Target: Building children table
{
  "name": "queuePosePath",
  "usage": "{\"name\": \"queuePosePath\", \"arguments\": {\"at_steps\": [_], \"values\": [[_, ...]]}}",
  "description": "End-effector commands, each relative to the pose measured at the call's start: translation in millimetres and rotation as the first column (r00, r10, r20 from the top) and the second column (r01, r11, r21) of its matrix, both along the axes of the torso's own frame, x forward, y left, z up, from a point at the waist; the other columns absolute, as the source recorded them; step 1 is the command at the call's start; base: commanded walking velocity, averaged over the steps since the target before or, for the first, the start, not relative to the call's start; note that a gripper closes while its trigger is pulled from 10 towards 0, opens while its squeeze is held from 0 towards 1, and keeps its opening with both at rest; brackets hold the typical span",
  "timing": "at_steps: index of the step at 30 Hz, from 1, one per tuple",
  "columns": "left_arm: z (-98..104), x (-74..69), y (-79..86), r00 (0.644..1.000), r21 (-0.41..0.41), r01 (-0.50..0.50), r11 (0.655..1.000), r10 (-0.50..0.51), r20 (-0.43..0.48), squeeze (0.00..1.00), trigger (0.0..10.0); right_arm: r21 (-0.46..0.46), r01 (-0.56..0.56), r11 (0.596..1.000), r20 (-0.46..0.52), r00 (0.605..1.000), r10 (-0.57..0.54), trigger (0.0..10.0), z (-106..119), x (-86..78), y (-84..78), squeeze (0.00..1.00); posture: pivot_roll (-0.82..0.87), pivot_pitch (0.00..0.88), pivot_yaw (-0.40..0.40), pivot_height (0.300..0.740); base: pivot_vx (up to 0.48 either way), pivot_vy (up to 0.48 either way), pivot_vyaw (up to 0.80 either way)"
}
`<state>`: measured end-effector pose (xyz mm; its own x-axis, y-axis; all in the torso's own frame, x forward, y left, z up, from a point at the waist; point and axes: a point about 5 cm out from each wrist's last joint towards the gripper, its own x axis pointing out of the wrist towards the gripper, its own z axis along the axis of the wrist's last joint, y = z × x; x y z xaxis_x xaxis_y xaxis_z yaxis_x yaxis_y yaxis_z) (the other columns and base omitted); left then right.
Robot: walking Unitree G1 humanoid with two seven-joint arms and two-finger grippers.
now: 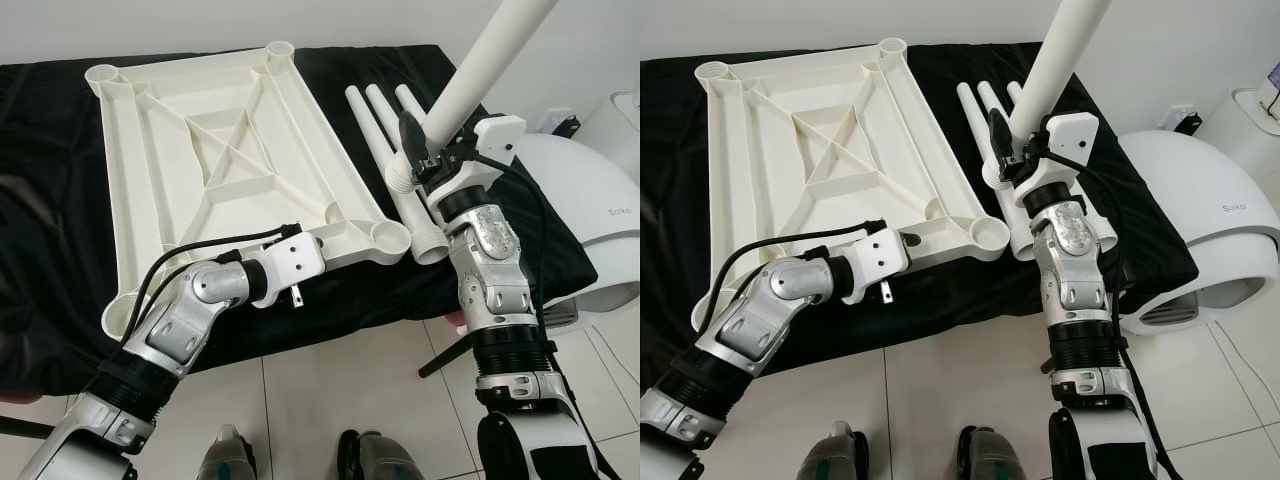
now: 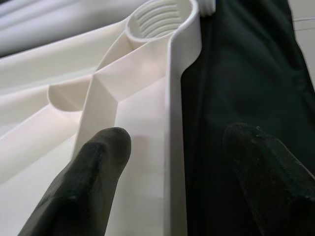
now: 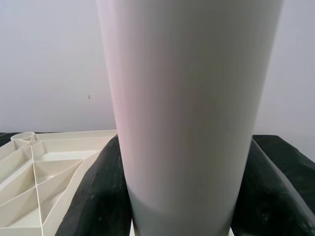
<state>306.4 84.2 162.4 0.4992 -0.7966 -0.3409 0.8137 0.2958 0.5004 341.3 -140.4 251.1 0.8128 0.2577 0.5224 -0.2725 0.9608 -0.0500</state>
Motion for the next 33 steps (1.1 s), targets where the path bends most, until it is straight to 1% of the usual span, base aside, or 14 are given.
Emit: {"name": "queuePosePath", "arguments": {"at_steps": [1,3,4,6,8,10,11,13,15,18,24,27,32,33], "values": [[-20,3.3,6.3,0.988,0.022,-0.074,0.997,0.076,-0.135,0.0,10.0,-0.005,0.013,1.0,0.031,0.999,-0.013,10.0,4,-3.3,-2.2,0.0,0.02,0.153,-0.008,0.74,0.0,0.0,0.0],[-19,4.6,4.3,0.985,0.007,-0.081,0.997,0.081,-0.155,0.0,10.0,-0.005,0.013,1.0,0.032,0.999,-0.013,10.0,4,-3.5,-2.2,0.0,0.02,0.152,-0.005,0.74,0.0,0.0,0.0],[-16,5.2,1.3,0.98,-0.02,-0.09,0.996,0.085,-0.183,0.0,10.0,-0.005,0.014,1.0,0.032,0.999,-0.014,10.0,4,-3.7,-2.3,0.0,0.02,0.15,-0.004,0.74,0.0,0.0,0.0],[-16,5.2,1.3,0.98,-0.02,-0.09,0.996,0.085,-0.183,0.0,10.0,-0.005,0.014,1.0,0.032,0.999,-0.014,10.0,4,-3.7,-2.3,0.0,0.02,0.15,-0.004,0.74,0.0,0.0,0.0],[-14,5.3,-2.7,0.972,-0.046,-0.103,0.994,0.09,-0.215,0.0,10.0,-0.005,0.017,1.0,0.033,0.999,-0.017,10.0,4,-4.0,-2.4,0.0,0.02,0.151,-0.001,0.74,0.0,0.0,0.0],[-14,5.3,-2.7,0.972,-0.046,-0.103,0.994,0.09,-0.215,0.0,10.0,-0.005,0.017,1.0,0.033,0.999,-0.017,10.0,4,-4.0,-2.4,0.0,0.02,0.151,-0.001,0.74,0.0,0.0,0.0],[-15,4.8,-3.9,0.966,-0.05,-0.11,0.993,0.095,-0.24,0.0,10.0,-0.005,0.018,1.0,0.031,0.999,-0.018,10.0,4,-4.1,-2.7,0.0,0.03,0.155,-0.001,0.74,0.0,0.0,0.0],[-18,1.4,-4.9,0.964,-0.01,-0.08,0.997,0.075,-0.254,0.0,10.0,-0.007,0.02,1.0,0.028,0.999,-0.02,10.0,3,-4.3,-2.9,0.0,0.03,0.159,-0.001,0.74,0.0,0.0,0.0],[-18,0.1,-5.0,0.963,-0.001,-0.071,0.997,0.068,-0.261,0.0,10.0,-0.007,0.021,1.0,0.027,0.999,-0.021,10.0,3,-4.3,-3.0,0.0,0.03,0.161,-0.002,0.74,0.0,0.0,0.0],[-13,0.2,-2.9,0.965,0.041,-0.047,0.998,0.056,-0.258,0.0,10.0,-0.007,0.024,1.0,0.024,0.999,-0.023,10.0,2,-3.8,-3.2,0.0,0.04,0.166,-0.001,0.74,0.0,0.0,0.0],[-10,0.4,-1.1,0.964,0.084,-0.027,0.996,0.048,-0.262,0.0,10.0,-0.005,0.023,1.0,0.023,0.999,-0.023,10.0,2,-3.5,-2.8,0.0,0.04,0.168,0.0,0.74,0.0,0.0,0.0],[-5,0.4,-0.1,0.961,0.13,0.002,0.992,0.034,-0.273,0.0,10.0,-0.002,0.023,1.0,0.022,1.0,-0.022,10.0,2,-3.1,-2.0,0.0,0.05,0.169,0.006,0.74,0.0,0.0,0.0],[-3,0.7,0.3,0.961,0.145,0.011,0.989,0.03,-0.274,0.0,10.0,-0.002,0.023,1.0,0.022,0.999,-0.022,10.0,2,-3.1,-1.7,0.0,0.05,0.169,0.006,0.74,0.0,0.0,0.0],[2,4.7,-0.1,0.96,0.135,-0.004,0.991,0.042,-0.275,0.0,10.0,0.0,0.023,1.0,0.022,0.999,-0.023,10.0,2,-3.1,-1.5,0.0,0.05,0.172,0.01,0.74,0.0,0.0,0.0]]}}
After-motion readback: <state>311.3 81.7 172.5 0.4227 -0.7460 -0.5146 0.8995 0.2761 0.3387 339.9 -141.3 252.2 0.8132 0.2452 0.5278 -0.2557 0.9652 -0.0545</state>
